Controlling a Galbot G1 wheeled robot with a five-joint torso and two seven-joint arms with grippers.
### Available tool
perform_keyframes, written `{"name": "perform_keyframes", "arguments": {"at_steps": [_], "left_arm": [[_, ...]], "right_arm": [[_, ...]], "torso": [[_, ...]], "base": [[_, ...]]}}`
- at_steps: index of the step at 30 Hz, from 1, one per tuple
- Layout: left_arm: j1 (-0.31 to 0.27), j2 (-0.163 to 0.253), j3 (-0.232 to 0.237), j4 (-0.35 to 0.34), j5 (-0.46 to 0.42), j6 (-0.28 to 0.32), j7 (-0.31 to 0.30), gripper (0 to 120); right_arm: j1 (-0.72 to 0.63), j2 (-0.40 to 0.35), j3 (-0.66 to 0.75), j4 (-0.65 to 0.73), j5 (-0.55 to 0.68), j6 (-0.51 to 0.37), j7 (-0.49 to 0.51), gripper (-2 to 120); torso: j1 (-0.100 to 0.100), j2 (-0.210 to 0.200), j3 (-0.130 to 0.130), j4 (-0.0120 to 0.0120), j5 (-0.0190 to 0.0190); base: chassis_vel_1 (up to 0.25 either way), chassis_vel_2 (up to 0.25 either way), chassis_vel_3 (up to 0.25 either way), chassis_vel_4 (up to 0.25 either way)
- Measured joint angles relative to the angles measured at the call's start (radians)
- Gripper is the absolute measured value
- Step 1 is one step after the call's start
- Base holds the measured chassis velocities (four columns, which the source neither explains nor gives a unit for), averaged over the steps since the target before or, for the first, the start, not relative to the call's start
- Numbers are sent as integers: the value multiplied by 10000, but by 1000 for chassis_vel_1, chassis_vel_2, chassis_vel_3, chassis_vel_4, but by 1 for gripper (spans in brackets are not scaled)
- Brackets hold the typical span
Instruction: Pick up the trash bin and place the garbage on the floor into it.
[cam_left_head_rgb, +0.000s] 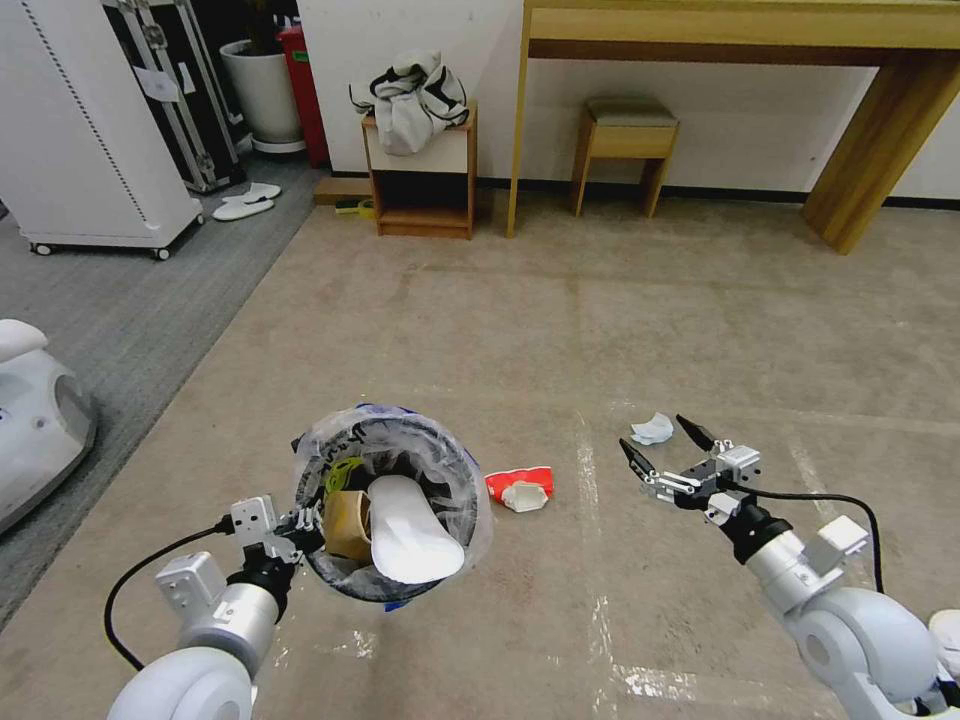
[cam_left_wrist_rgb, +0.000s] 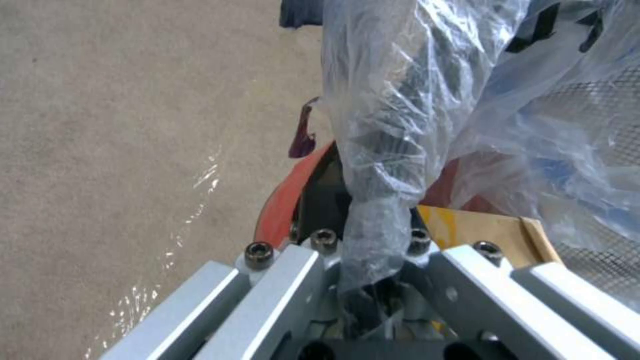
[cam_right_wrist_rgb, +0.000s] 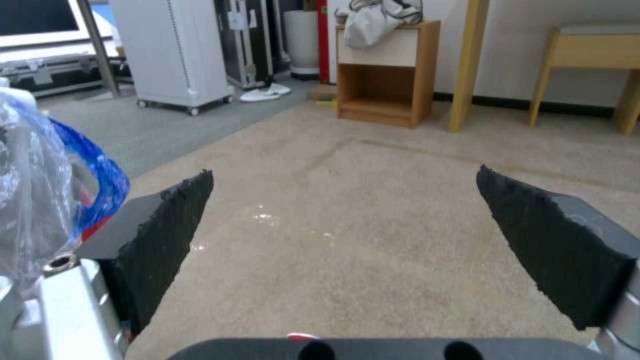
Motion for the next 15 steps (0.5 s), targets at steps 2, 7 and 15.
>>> {"name": "perform_keyframes", "arguments": {"at_steps": [2, 7, 15], "left_arm": [[-20, 49, -38, 0, 2, 0, 9, 1], [-26, 42, -56, 13, 3, 21, -19, 1], [-23, 1, -31, 30, 73, 8, -22, 1]], "right_arm": [[50, -46, 13, -32, 0, -9, -35, 100], [67, -65, 3, -49, 8, -9, -58, 100], [38, 13, -125, -46, 44, 109, -40, 100]], "torso": [[0, 0, 0, 1, 0], [0, 0, 0, 0, 0], [0, 0, 0, 0, 0]], "base": [[0, 0, 0, 0], [0, 0, 0, 0], [0, 0, 0, 0]]}}
